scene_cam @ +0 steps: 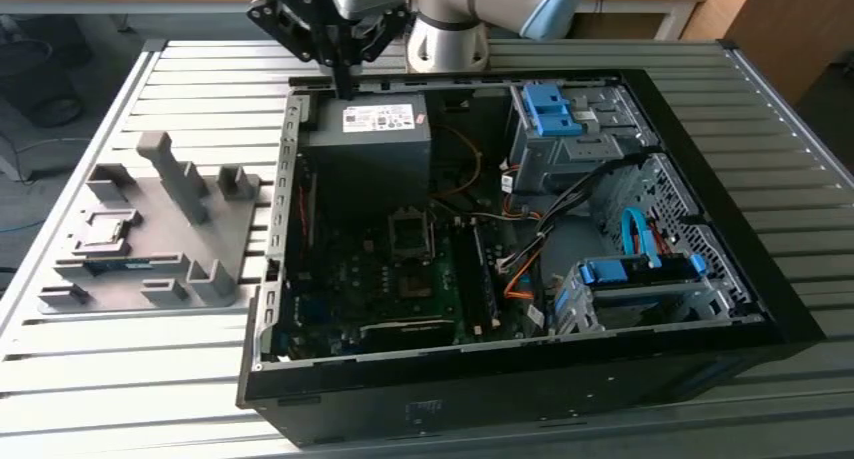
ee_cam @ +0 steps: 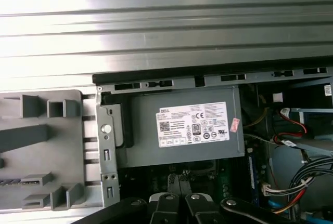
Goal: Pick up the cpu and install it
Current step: 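Reach for the cpu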
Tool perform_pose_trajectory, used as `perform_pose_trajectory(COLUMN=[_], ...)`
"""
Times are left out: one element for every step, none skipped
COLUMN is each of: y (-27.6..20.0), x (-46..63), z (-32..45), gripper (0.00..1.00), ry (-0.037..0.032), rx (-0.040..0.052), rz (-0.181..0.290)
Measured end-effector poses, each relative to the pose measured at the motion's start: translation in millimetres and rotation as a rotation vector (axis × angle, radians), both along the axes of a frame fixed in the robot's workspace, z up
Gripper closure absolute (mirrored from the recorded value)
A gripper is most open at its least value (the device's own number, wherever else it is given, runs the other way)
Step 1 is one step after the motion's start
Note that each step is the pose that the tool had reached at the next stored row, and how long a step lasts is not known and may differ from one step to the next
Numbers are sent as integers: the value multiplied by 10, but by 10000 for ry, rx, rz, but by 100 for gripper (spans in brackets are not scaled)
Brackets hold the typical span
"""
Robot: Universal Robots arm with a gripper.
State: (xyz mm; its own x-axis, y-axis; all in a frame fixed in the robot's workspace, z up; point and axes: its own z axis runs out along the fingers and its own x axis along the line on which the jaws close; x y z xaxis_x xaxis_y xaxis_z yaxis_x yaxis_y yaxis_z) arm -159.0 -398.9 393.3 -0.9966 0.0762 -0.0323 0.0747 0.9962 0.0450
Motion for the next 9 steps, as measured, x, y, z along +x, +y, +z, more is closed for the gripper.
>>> perform_pose_trajectory(y=[0, 0, 0, 0, 0, 0, 0, 0, 0], x=[-42, -78, -109, -138, -166, -191, -217, -240, -262], z=[0, 0, 0, 0, 1, 1, 0, 0, 0], gripper=[90, 90, 90, 90, 90, 90, 90, 90, 90], ry=[-7, -12, -16, -19, -21, -22, -24, -24, -26], rx=[0, 0, -1, -1, -1, -2, -1, -1, -1], rz=[1, -1, -1, 0, 0, 0, 0, -1, -1])
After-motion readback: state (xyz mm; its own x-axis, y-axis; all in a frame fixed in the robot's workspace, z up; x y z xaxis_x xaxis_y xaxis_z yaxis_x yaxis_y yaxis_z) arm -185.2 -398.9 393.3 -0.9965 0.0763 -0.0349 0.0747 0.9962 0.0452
